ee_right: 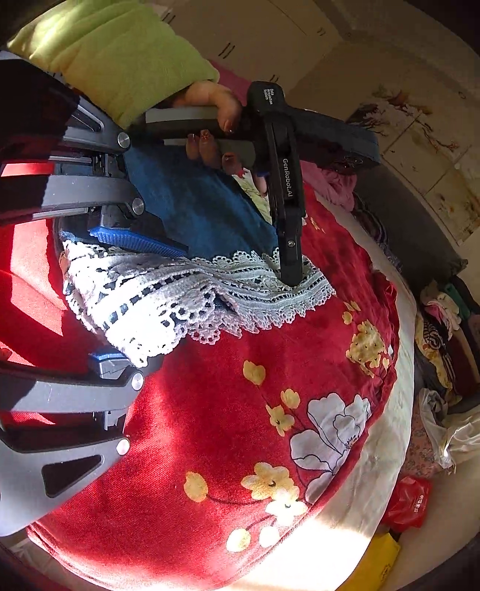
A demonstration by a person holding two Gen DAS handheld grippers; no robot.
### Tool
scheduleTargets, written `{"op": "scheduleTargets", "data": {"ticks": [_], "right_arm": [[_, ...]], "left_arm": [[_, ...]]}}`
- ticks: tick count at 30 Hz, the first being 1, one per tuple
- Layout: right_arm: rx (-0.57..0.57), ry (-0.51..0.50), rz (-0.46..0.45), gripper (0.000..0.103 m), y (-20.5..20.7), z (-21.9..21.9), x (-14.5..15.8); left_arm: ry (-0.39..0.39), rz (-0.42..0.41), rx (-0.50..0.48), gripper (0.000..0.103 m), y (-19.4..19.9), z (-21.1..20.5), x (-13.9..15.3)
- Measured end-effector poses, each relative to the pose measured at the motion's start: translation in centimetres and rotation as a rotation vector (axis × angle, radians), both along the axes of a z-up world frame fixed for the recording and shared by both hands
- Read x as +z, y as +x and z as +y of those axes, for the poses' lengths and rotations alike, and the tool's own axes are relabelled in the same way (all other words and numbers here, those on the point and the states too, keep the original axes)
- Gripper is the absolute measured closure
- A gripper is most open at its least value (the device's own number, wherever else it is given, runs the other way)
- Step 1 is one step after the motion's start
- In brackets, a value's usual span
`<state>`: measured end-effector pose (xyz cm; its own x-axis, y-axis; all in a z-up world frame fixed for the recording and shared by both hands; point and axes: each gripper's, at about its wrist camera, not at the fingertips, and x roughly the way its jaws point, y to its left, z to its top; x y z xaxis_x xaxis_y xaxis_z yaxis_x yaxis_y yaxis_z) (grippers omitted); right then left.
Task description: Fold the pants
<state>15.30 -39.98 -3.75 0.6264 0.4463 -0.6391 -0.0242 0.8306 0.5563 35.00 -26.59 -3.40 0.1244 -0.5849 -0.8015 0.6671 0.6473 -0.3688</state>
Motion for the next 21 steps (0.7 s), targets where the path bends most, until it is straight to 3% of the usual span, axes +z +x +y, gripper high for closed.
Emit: {"op": "scheduleTargets", "data": {"ticks": [4,9,18,21], "right_arm": [[-0.013,0.005,0.027,0.071,0.5,-0.2,-0.4],[-0.003,-0.019,-0.024,0.08,-0.4,0.7,1.2],[0.153,-0.068,-0.228,0.08,-2.9,7.2,8.3],[0.24,-0.131,-0.275,0.08,-3.5,11.1,9.6]], "left_arm": [[0.058,-0.026,0.004,0.071,-0.5,-0.6,-0.3],[0.053,0.005,0.061,0.084,-0.2,0.2,0.5],[-0.189,-0.067,0.107,0.088,-3.0,8.3,7.0],[-0.223,-0.091,0.164,0.088,-4.2,12.3,8.3]]}}
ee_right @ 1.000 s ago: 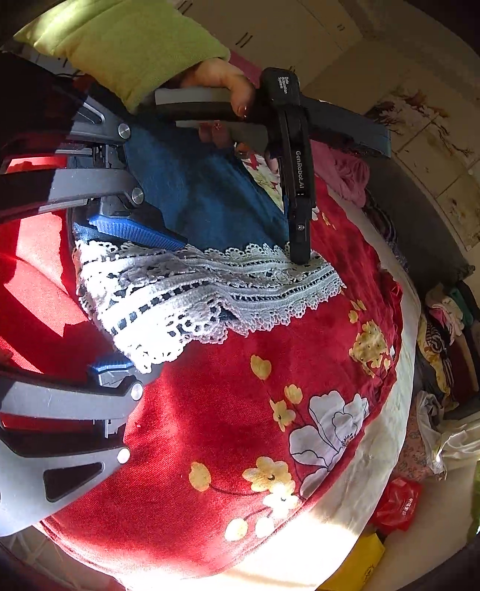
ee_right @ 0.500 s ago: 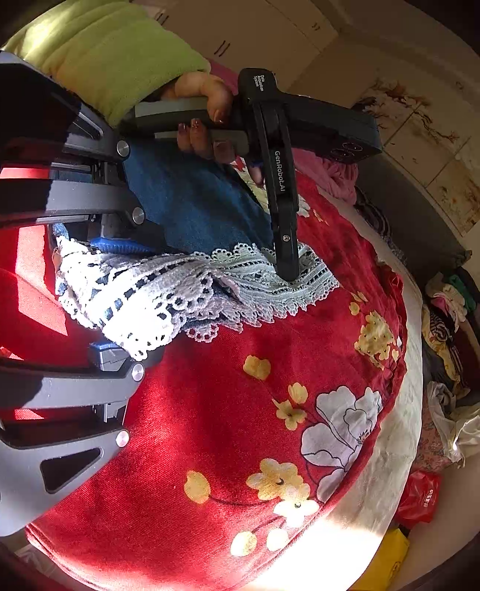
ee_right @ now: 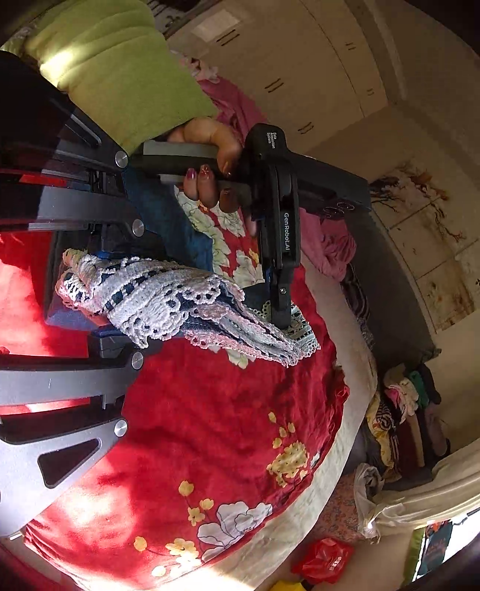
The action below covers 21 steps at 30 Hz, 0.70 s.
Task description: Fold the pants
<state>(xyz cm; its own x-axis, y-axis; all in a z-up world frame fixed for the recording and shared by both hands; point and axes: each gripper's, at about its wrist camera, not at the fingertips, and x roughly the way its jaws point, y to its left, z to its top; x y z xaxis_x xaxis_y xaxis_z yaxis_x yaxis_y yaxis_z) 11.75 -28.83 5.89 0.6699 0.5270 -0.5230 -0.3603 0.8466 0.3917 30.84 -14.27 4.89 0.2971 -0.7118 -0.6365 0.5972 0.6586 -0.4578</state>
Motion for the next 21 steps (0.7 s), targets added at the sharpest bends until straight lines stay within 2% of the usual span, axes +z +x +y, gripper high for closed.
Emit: {"op": "scheduleTargets", "data": {"ticks": [4,8,10,11,13,15,16,19,20,21], "right_arm": [[0.117,-0.061,0.016,0.08,0.1,5.5,-0.7],[0.195,-0.152,0.083,0.08,0.6,10.4,-3.9],[0.216,-0.205,0.11,0.08,0.3,12.2,-5.5],[0.225,-0.247,0.103,0.077,-0.1,13.1,-6.0],[0.237,-0.311,0.064,0.077,-1.1,14.3,-6.3],[0.251,-0.348,0.037,0.071,-1.7,15.2,-6.1],[0.259,-0.374,0.015,0.067,-2.0,15.8,-6.0],[0.328,-0.429,-0.048,0.051,-2.9,17.5,-6.0],[0.355,-0.445,-0.062,0.045,-3.2,18.1,-6.2],[0.376,-0.462,-0.068,0.043,-3.2,18.7,-6.5]], "left_arm": [[-0.001,0.014,0.086,0.088,-1.4,4.8,-1.0],[0.034,0.099,0.225,0.085,-1.7,9.0,-4.2],[0.033,0.137,0.309,0.075,-2.1,11.6,-5.6],[0.003,0.161,0.341,0.073,-2.3,12.9,-6.0],[-0.093,0.206,0.383,0.057,-3.1,15.4,-6.3],[-0.173,0.238,0.41,0.05,-4.1,17.1,-6.2],[-0.209,0.248,0.418,0.043,-4.6,17.8,-6.1],[-0.304,0.276,0.417,0.035,-5.8,18.7,-6.0],[-0.326,0.286,0.413,0.033,-6.0,18.8,-6.0],[-0.329,0.29,0.409,0.029,-6.1,18.9,-6.2]]}}
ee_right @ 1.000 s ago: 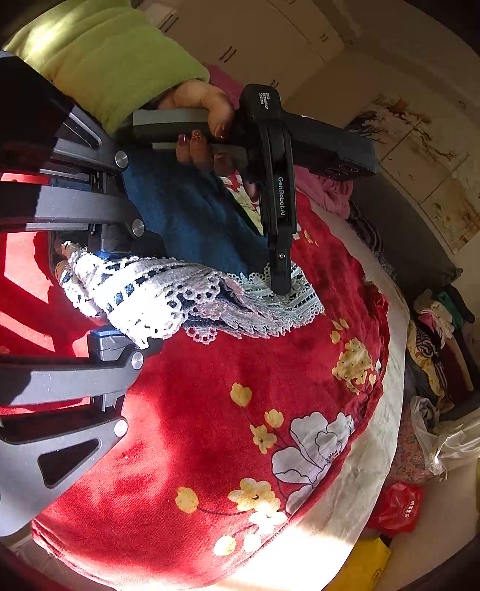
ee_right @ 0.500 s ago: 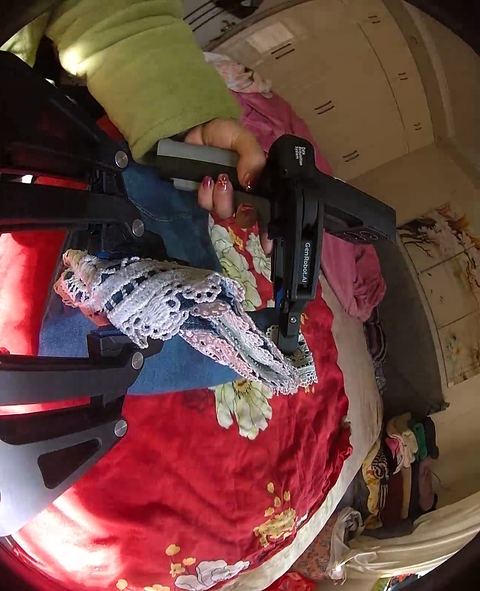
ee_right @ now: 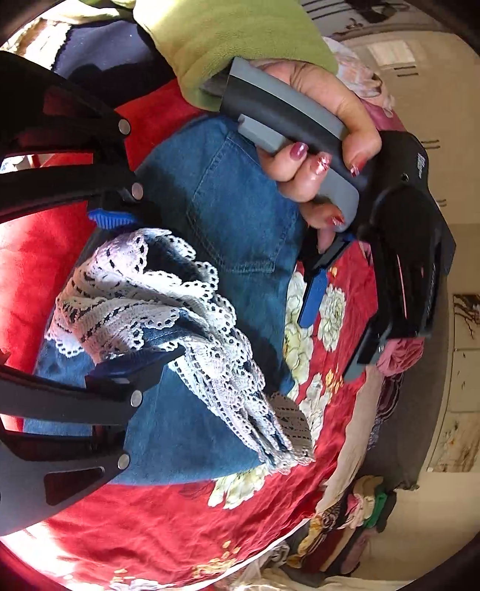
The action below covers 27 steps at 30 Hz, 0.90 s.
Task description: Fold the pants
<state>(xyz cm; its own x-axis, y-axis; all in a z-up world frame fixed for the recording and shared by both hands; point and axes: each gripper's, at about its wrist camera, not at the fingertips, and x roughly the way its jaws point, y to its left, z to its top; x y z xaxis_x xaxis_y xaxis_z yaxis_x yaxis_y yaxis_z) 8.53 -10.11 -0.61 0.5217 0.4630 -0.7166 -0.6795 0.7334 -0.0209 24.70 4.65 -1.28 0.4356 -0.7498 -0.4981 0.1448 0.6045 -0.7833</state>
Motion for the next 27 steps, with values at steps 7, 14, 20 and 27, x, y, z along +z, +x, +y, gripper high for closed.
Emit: {"op": "scheduleTargets", "data": {"ticks": [7,14,20,27], "right_arm": [[0.052,0.128,0.084,0.035,-0.9,-1.2,0.8],[-0.233,0.265,0.085,0.031,3.5,-10.0,2.9],[-0.425,0.163,0.215,0.03,7.6,-14.4,-1.0],[-0.392,0.147,0.191,0.031,7.5,-12.3,-1.9]], "left_arm": [[0.067,0.021,-0.025,0.024,-0.4,-1.1,-0.9],[0.156,0.068,0.011,0.027,1.8,-2.5,-2.0],[0.283,0.06,0.013,0.087,2.2,-3.6,-1.9],[0.432,-0.002,0.024,0.088,3.3,-4.5,-0.2]]}}
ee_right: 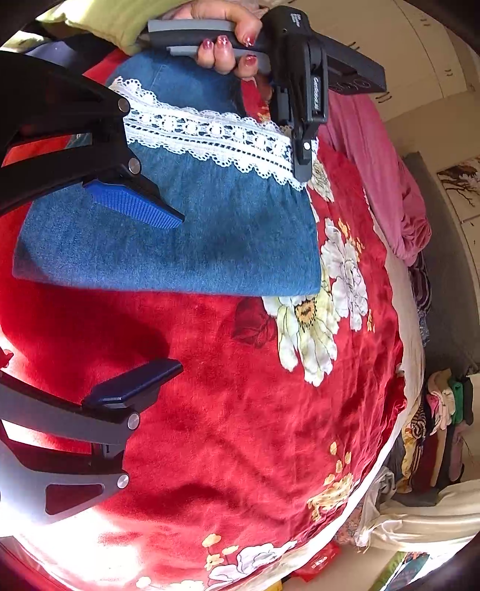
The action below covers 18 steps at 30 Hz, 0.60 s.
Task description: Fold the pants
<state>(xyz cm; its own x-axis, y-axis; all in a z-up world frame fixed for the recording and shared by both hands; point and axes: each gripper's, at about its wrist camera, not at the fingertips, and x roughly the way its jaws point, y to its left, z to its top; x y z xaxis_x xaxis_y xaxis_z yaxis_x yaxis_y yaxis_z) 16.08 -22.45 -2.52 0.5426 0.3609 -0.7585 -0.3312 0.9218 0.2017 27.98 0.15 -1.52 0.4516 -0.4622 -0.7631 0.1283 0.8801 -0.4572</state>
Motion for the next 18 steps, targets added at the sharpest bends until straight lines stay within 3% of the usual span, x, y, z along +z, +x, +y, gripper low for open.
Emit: {"op": "scheduleTargets", "data": {"ticks": [2,5,12,16,18], "right_arm": [[0.018,-0.055,-0.003,0.031,-0.2,1.1,-0.6],[0.032,-0.095,-0.006,0.03,-0.1,1.8,-1.3],[0.004,-0.024,-0.003,0.027,-0.9,0.3,0.0],[0.039,-0.007,-0.065,0.026,-3.5,0.2,1.7],[0.102,-0.009,-0.1,0.026,-5.2,1.3,2.6]], "left_arm": [[-0.02,0.035,0.018,0.086,0.1,0.6,-1.5],[-0.044,0.053,0.051,0.075,-0.2,2.0,-2.7],[-0.129,0.023,0.097,0.06,-2.4,3.8,-0.8],[-0.109,-0.046,0.14,0.056,-5.7,5.0,1.5],[-0.047,-0.065,0.183,0.053,-7.8,5.7,2.2]]}}
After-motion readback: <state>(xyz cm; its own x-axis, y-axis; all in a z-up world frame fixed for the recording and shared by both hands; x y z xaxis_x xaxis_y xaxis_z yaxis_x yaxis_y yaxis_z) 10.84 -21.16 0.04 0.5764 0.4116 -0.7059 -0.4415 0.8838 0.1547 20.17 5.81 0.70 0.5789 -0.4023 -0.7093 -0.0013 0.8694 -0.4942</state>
